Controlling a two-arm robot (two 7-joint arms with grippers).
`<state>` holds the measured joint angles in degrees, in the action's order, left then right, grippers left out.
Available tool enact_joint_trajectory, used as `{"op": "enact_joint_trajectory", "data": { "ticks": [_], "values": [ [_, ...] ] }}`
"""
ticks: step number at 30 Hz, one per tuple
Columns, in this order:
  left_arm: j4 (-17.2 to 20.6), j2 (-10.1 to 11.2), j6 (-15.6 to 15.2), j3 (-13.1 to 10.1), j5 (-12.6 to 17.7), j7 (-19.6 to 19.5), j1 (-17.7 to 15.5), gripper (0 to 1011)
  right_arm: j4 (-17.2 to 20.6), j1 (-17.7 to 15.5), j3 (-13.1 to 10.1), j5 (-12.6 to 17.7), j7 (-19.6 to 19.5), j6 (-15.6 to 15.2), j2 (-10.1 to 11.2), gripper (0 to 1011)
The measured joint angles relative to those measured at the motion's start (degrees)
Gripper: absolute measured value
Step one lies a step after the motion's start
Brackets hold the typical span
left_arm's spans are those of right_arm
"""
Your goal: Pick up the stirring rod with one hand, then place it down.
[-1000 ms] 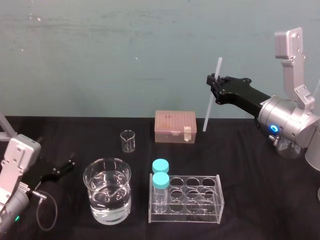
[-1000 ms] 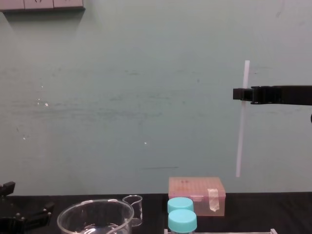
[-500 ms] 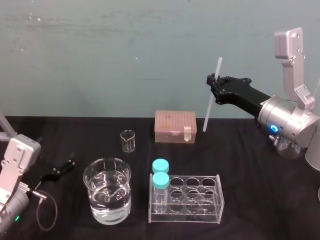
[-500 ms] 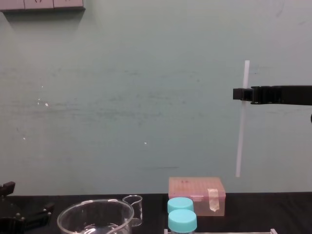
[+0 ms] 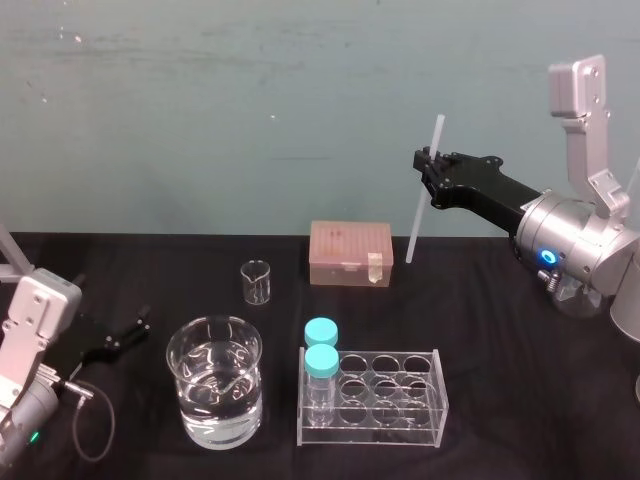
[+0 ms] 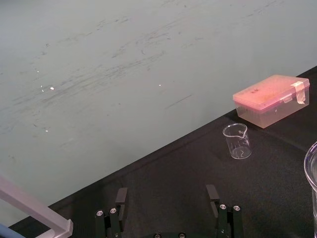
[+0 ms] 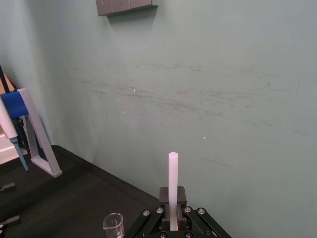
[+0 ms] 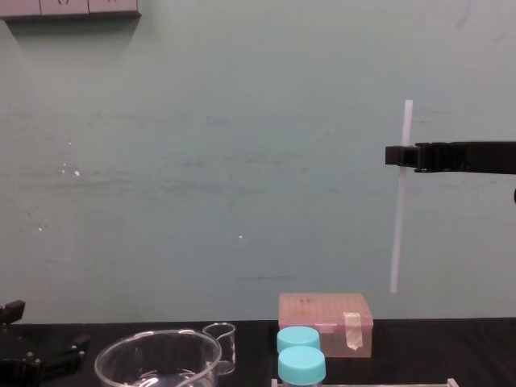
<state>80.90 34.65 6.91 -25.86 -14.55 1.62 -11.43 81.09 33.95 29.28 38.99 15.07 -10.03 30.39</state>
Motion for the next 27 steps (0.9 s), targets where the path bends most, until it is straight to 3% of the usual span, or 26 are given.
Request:
{"op": "enact_joint_trajectory", "data": {
  "ticks": [27],
  "values": [
    [0.0,0.0,0.0,0.0,0.0,0.0,0.0,1005,0.0,0.0,0.0,0.0,0.0,0.0,0.0,72]
  ]
}}
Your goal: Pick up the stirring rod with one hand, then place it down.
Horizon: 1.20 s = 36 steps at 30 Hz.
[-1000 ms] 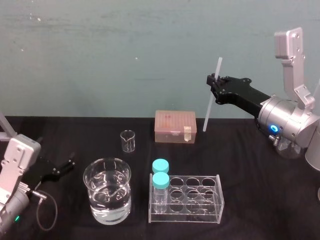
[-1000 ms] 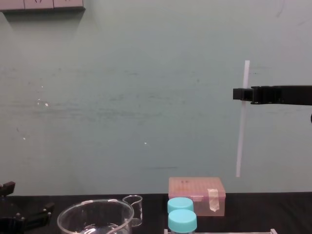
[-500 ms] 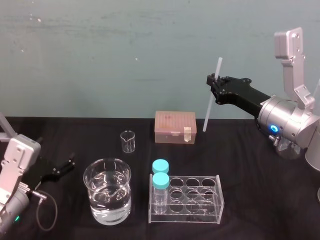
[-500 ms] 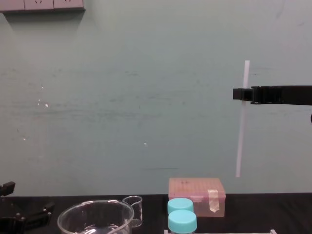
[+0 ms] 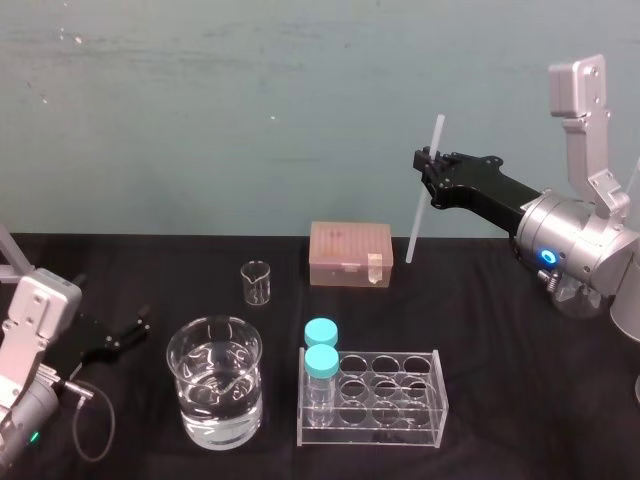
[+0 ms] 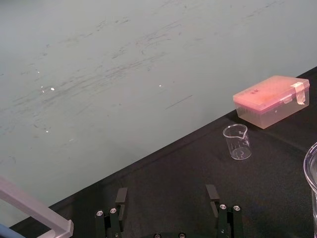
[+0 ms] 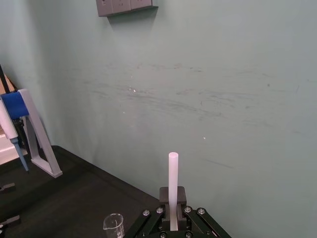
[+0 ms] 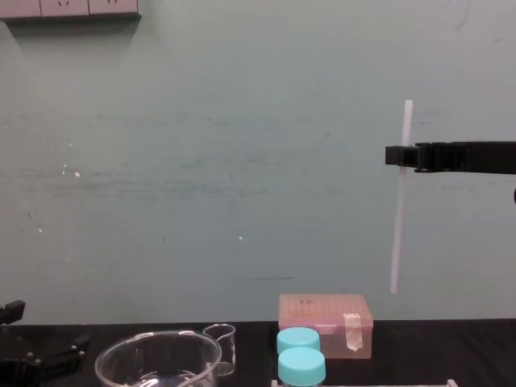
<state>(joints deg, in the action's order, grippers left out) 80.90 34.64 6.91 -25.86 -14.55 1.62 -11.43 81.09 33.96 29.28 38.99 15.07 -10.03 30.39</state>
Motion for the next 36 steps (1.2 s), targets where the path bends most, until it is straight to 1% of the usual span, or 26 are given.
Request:
{"op": "enact_joint_trajectory", "data": {
  "ticks": [6,7,9,10,11,14,18,21,24,25,28,29,30,31,33,35,36],
  "values": [
    [0.0,0.0,0.0,0.0,0.0,0.0,0.0,1005,-0.07,0.0,-0.18,0.0,0.13,0.15,-0.11,72],
    [0.0,0.0,0.0,0.0,0.0,0.0,0.0,1005,-0.19,0.07,-0.4,0.06,0.46,0.41,-0.21,72],
    [0.0,0.0,0.0,0.0,0.0,0.0,0.0,1005,-0.15,0.56,-1.71,0.83,1.78,0.86,-0.45,72],
    [0.0,0.0,0.0,0.0,0.0,0.0,0.0,1005,-0.15,0.56,-1.71,0.83,1.78,0.86,-0.45,72],
    [0.0,0.0,0.0,0.0,0.0,0.0,0.0,1005,0.39,0.67,-2.38,1.4,2.31,0.72,-0.42,72],
    [0.0,0.0,0.0,0.0,0.0,0.0,0.0,1005,2.8,0.61,-4.21,3.0,3.11,-1.1,0.09,72],
    [0.0,0.0,0.0,0.0,0.0,0.0,0.0,1005,5.68,0.32,-5.8,4.43,3.93,-3.09,1.12,72],
    [0.0,0.0,0.0,0.0,0.0,0.0,0.0,1005,8.87,-0.05,-7.21,5.9,5.34,-5.45,3.09,72],
    [0.0,0.0,0.0,0.0,0.0,0.0,0.0,1005,10.52,-0.34,-7.64,6.69,6.49,-6.66,4.64,72],
    [0.0,0.0,0.0,0.0,0.0,0.0,0.0,1005,11.55,-0.65,-7.8,7.16,7.46,-7.29,5.84,72],
    [0.0,0.0,0.0,0.0,0.0,0.0,0.0,1005,12.89,-1.21,-7.86,7.94,9.4,-7.86,7.87,72],
    [0.0,0.0,0.0,0.0,0.0,0.0,0.0,1005,13.63,-1.62,-7.78,8.41,10.98,-8.09,9.34,72],
    [0.0,0.0,0.0,0.0,0.0,0.0,0.0,1005,14.0,-1.85,-7.67,8.68,11.85,-8.17,10.11,72],
    [0.0,0.0,0.0,0.0,0.0,0.0,0.0,1005,14.51,-2.25,-7.48,9.19,13.6,-8.33,11.39,72],
    [0.0,0.0,0.0,0.0,0.0,0.0,0.0,1005,15.0,-2.78,-7.3,9.83,15.48,-8.49,12.75,72],
    [0.0,0.0,0.0,0.0,0.0,0.0,0.0,1005,15.61,-3.76,-6.98,10.79,17.93,-8.53,14.56,72],
    [0.0,0.0,0.0,0.0,0.0,0.0,0.0,1005,15.77,-4.11,-6.85,11.03,18.61,-8.49,15.08,72]
  ]
}}
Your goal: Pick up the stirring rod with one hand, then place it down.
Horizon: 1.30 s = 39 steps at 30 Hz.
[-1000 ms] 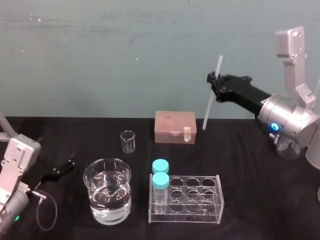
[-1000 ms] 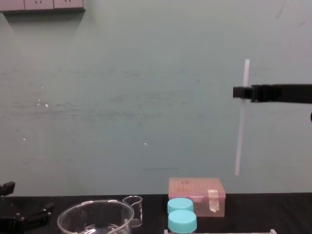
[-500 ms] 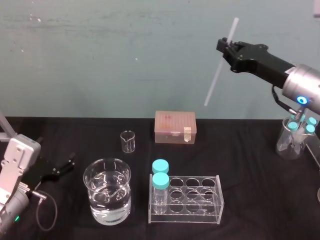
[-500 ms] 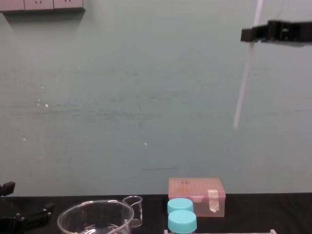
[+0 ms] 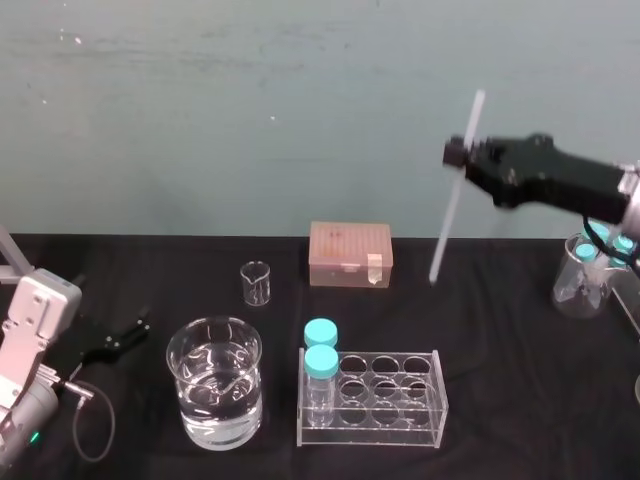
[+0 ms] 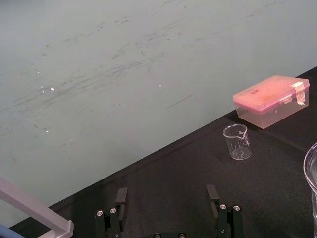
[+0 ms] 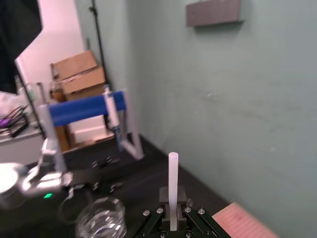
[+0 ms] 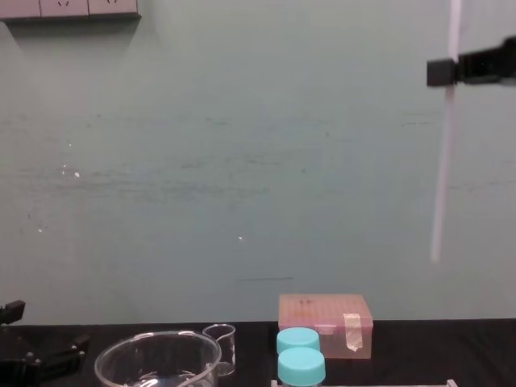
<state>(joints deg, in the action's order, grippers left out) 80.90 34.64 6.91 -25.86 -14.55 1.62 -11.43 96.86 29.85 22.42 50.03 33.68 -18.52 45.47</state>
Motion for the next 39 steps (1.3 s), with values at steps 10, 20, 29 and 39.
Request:
{"op": "enact_joint_trajectory", "data": {
  "ticks": [10,20,29,39],
  "values": [
    [0.0,0.0,0.0,0.0,0.0,0.0,0.0,1005,-1.46,-2.44,2.03,0.15,4.93,5.19,2.38,72],
    [0.0,0.0,0.0,0.0,0.0,0.0,0.0,1005,-3.66,-2.56,3.28,3.01,11.26,7.27,3.46,72],
    [0.0,0.0,0.0,0.0,0.0,0.0,0.0,1005,-5.5,-1.3,5.6,4.1,15.85,6.68,5.03,72],
    [0.0,0.0,0.0,0.0,0.0,0.0,0.0,1005,-7.66,-0.18,8.03,2.17,16.86,8.26,5.08,72]
  ]
}}
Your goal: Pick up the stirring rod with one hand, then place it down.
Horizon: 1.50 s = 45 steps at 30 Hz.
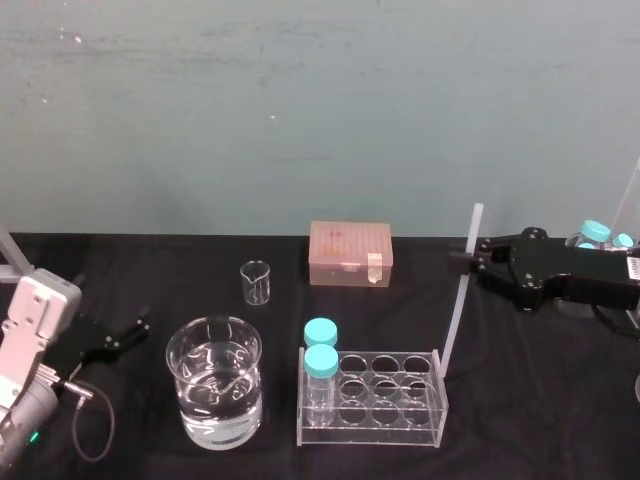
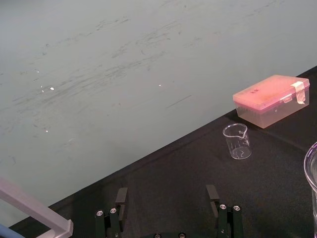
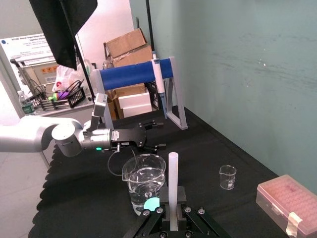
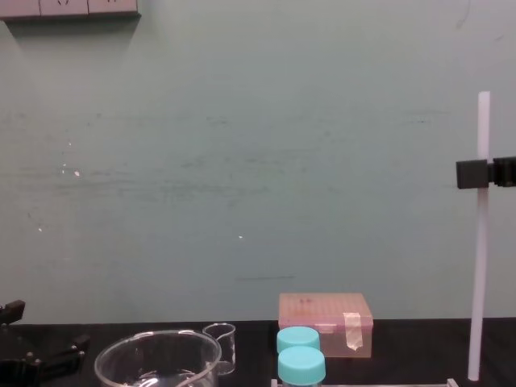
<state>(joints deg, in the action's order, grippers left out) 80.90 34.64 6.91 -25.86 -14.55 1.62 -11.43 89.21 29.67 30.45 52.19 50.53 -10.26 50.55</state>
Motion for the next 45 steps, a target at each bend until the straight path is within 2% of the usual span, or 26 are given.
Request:
{"op": "enact_joint_trajectory", "data": {
  "ticks": [8,19,45],
  "values": [
    [0.0,0.0,0.0,0.0,0.0,0.0,0.0,1005,-1.53,0.66,1.21,-1.3,0.15,1.13,-1.36,72],
    [0.0,0.0,0.0,0.0,0.0,0.0,0.0,1005,-4.71,1.54,2.97,-3.07,-0.45,1.64,-4.36,72],
    [0.0,0.0,0.0,0.0,0.0,0.0,0.0,1005,-9.31,1.51,5.02,-8.25,0.27,4.43,-7.3,72]
  ]
}}
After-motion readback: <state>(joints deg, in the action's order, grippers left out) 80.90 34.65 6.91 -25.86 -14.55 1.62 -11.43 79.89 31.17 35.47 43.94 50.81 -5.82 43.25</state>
